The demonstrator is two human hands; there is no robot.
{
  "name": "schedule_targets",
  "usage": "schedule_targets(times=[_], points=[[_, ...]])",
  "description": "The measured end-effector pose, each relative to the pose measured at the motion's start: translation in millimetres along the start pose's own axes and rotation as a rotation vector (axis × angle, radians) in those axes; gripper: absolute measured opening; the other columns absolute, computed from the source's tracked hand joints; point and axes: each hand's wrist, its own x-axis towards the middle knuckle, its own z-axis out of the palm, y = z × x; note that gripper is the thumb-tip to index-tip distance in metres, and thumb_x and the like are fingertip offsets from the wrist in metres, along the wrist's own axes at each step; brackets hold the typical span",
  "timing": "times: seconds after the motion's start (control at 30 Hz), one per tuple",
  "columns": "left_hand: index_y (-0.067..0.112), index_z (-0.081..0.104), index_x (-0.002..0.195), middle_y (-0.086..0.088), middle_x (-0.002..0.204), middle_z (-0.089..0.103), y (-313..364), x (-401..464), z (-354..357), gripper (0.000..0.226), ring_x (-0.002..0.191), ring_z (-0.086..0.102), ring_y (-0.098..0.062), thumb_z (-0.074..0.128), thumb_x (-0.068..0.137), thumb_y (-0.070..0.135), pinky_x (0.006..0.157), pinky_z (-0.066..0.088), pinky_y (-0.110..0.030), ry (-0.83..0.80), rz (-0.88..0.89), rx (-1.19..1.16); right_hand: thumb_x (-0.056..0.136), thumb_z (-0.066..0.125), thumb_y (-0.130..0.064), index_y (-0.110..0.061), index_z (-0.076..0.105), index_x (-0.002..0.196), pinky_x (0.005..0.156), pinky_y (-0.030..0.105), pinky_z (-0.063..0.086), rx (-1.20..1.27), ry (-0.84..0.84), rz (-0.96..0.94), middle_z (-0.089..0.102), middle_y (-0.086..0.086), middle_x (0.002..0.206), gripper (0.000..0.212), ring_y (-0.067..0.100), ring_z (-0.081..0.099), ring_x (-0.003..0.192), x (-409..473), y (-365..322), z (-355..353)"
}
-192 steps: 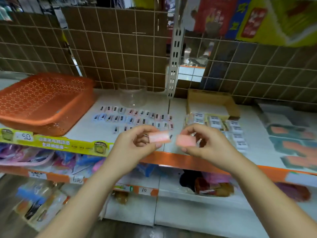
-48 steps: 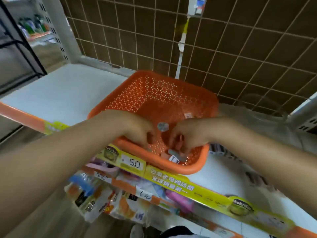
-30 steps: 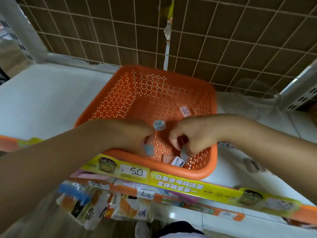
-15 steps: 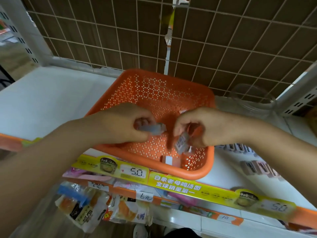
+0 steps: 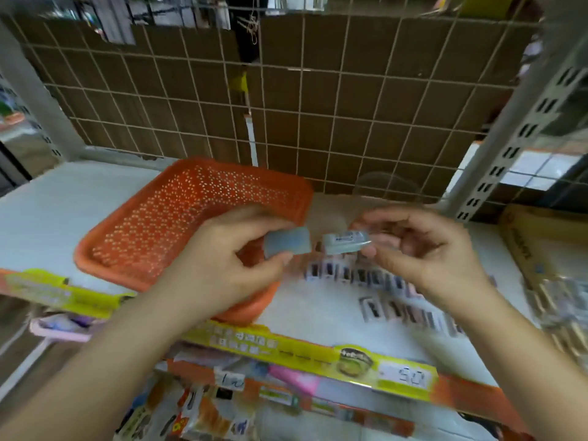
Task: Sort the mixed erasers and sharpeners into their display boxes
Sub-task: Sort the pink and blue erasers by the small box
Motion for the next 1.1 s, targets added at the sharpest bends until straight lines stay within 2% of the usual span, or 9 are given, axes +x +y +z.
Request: schedule_targets(times=[0.1, 0.27, 0.47, 0.6, 0.67, 0.73, 0.83, 0.9, 1.1], points=[[0.008, 0.068, 0.100, 0.005, 0.090, 0.059, 35.8, 7.2, 34.0, 0.036, 0.085, 0.050, 0.008, 0.057, 0.075, 0.031, 0.079, 0.033, 0.001, 0.061, -0.022, -0.002, 0.072, 0.073, -0.012, -0.029, 0.075, 0.075, 0.066, 0.012, 0.051, 0.004, 0.083, 0.104, 0.071, -0.013, 0.075, 0.017, 0.000, 0.066, 0.069, -25.1, -9.8, -31.4], [0.008, 0.068, 0.101, 0.005, 0.096, 0.061, 94.4, 15.2, 89.5, 0.036, 0.090, 0.054, 0.000, 0.056, 0.076, 0.030, 0.083, 0.036, -0.003, 0.090, -0.034, -0.013, 0.083, 0.056, 0.003, -0.014, 0.066, 0.079, 0.050, 0.017, 0.051, 0.017, 0.176, 0.270, 0.065, 0.003, 0.062, 0.020, 0.010, 0.062, 0.048, -66.5, -25.4, -86.1], [0.010, 0.068, 0.103, 0.021, 0.096, 0.054, 149.0, 18.1, 137.9, 0.037, 0.092, 0.048, 0.017, 0.055, 0.077, 0.032, 0.082, 0.034, -0.002, 0.058, -0.043, -0.060, 0.083, 0.055, 0.003, -0.013, 0.067, 0.081, 0.056, 0.018, 0.054, 0.037, 0.139, 0.368, 0.069, -0.001, 0.063, 0.021, 0.011, 0.062, 0.049, -110.6, -45.9, -143.5], [0.008, 0.067, 0.105, 0.010, 0.095, 0.058, 180.6, 17.2, 162.8, 0.037, 0.089, 0.051, 0.005, 0.056, 0.077, 0.029, 0.083, 0.035, -0.002, 0.029, 0.006, -0.062, 0.055, 0.071, -0.008, -0.019, 0.069, 0.080, 0.061, 0.020, 0.054, 0.088, 0.154, 0.403, 0.067, 0.006, 0.062, 0.028, 0.016, 0.064, 0.058, -143.7, -56.0, -170.7], [0.009, 0.066, 0.107, 0.016, 0.096, 0.055, 193.9, 15.9, 173.8, 0.036, 0.089, 0.049, 0.007, 0.056, 0.078, 0.029, 0.082, 0.033, -0.002, 0.003, 0.027, -0.076, 0.048, 0.072, -0.010, -0.021, 0.071, 0.077, 0.064, 0.022, 0.053, 0.065, 0.185, 0.403, 0.063, 0.002, 0.060, 0.031, 0.017, 0.061, 0.062, -162.5, -59.5, -179.5], [0.010, 0.066, 0.108, 0.016, 0.098, 0.054, 206.3, 13.7, 184.7, 0.037, 0.090, 0.048, 0.006, 0.055, 0.079, 0.029, 0.083, 0.033, -0.003, -0.010, 0.043, -0.079, 0.051, 0.073, -0.006, -0.021, 0.071, 0.077, 0.065, 0.022, 0.054, 0.043, 0.216, 0.380, 0.063, -0.001, 0.063, 0.029, 0.015, 0.061, 0.064, -179.8, -65.6, -187.5], [0.007, 0.066, 0.106, 0.006, 0.098, 0.056, 226.6, 8.9, 201.0, 0.037, 0.093, 0.051, -0.003, 0.054, 0.080, 0.029, 0.084, 0.036, -0.008, -0.025, 0.059, -0.080, 0.066, 0.069, 0.010, -0.017, 0.066, 0.092, 0.060, 0.010, 0.048, -0.029, 0.240, 0.366, 0.061, -0.016, 0.056, 0.038, -0.003, 0.057, 0.057, -201.4, -71.5, -203.4], [0.007, 0.065, 0.105, 0.005, 0.097, 0.058, 241.9, 7.6, 211.0, 0.036, 0.092, 0.051, -0.003, 0.053, 0.080, 0.030, 0.083, 0.036, -0.009, -0.034, 0.053, -0.083, 0.069, 0.067, 0.012, -0.021, 0.064, 0.096, 0.062, 0.008, 0.046, -0.091, 0.260, 0.352, 0.060, -0.022, 0.057, 0.043, -0.005, 0.054, 0.056, -214.8, -73.9, -216.6], [0.008, 0.065, 0.105, 0.004, 0.097, 0.059, 295.1, 20.8, 250.5, 0.035, 0.091, 0.052, -0.004, 0.054, 0.081, 0.030, 0.082, 0.039, -0.011, -0.068, 0.076, -0.099, 0.069, 0.073, -0.001, -0.030, 0.066, 0.094, 0.063, 0.013, 0.043, -0.276, 0.302, 0.270, 0.053, -0.012, 0.063, 0.039, 0.000, 0.048, 0.061, -256.0, -77.3, -277.2]])
